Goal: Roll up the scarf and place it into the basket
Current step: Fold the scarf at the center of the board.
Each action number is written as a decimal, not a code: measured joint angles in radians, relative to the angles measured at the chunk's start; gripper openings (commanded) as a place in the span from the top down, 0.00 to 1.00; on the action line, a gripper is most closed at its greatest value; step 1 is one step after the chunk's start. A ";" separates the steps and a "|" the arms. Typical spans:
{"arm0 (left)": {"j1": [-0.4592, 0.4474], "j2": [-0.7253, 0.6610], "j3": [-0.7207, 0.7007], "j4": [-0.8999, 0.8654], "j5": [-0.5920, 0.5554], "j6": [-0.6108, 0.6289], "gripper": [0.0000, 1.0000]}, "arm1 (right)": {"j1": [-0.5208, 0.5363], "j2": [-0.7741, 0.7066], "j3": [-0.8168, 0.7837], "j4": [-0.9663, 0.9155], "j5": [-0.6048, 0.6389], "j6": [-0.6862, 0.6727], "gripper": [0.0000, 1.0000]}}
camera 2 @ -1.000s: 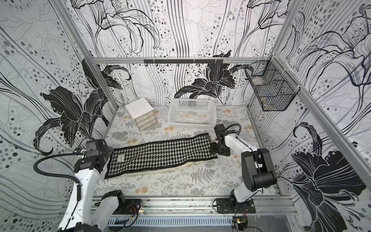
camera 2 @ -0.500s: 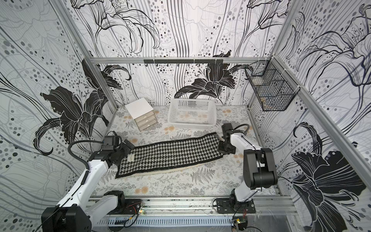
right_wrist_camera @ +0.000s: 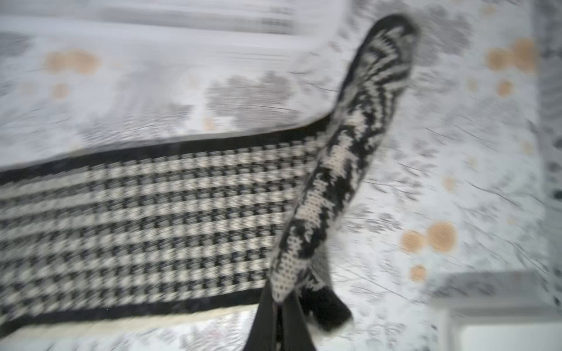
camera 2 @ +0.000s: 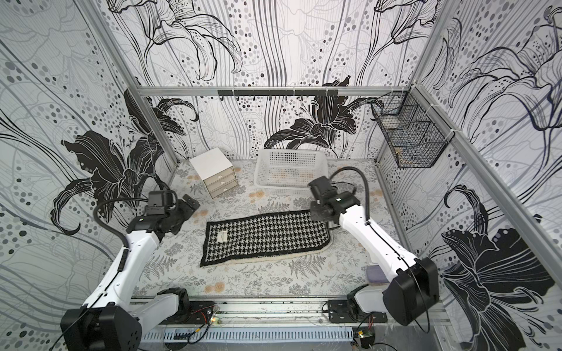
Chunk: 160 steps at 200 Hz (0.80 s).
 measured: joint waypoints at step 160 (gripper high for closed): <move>-0.267 0.308 -0.066 0.045 0.140 0.036 0.09 | 0.449 0.408 0.180 0.172 -0.114 0.141 0.30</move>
